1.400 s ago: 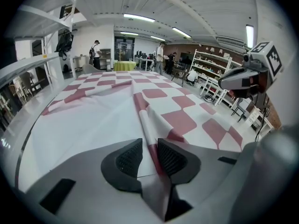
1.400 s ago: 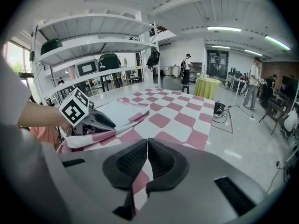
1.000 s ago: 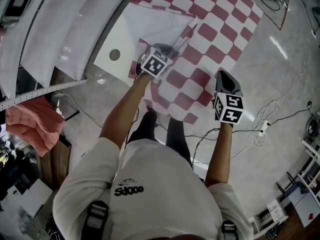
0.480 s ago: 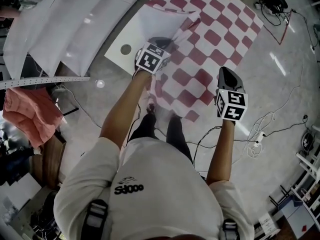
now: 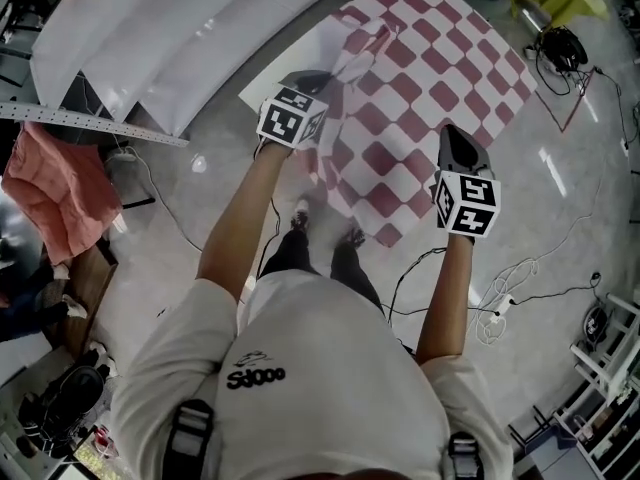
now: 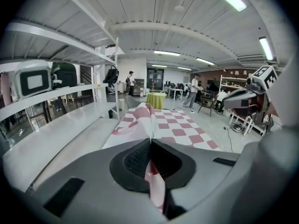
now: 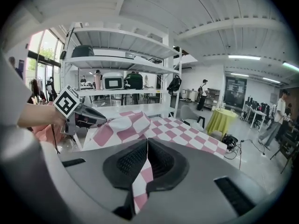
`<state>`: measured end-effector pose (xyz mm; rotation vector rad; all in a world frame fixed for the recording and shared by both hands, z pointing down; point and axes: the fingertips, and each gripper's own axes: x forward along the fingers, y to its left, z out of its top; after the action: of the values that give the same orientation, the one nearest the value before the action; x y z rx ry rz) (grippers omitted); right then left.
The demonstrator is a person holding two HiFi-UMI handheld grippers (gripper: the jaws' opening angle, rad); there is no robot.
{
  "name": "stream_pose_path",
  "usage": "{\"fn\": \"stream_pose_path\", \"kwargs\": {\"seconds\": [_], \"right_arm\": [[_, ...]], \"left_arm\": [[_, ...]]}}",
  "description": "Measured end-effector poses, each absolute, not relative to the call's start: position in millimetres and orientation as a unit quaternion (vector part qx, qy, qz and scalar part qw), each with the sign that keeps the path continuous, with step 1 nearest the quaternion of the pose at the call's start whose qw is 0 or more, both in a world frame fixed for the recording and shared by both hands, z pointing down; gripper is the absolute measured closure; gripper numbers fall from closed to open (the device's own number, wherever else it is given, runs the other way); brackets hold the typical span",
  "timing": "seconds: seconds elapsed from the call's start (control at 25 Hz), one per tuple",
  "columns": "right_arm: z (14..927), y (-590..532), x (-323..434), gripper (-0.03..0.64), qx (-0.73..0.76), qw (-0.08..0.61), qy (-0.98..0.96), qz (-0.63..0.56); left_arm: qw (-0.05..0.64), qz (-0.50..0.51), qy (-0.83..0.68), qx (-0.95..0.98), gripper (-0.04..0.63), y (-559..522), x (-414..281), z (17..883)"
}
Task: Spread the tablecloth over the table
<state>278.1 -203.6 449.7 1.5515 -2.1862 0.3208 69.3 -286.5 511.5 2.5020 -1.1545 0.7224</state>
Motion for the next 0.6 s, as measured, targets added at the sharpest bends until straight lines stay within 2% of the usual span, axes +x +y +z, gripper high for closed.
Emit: {"fn": "stream_pose_path", "kwargs": {"seconds": [0.6], "right_arm": [[457.1, -225.9, 158.4, 0.592, 0.432, 0.247, -0.864, 0.069]], "left_arm": [[0.187, 0.213, -0.539, 0.793, 0.563, -241.4, -72.3, 519.0]]}}
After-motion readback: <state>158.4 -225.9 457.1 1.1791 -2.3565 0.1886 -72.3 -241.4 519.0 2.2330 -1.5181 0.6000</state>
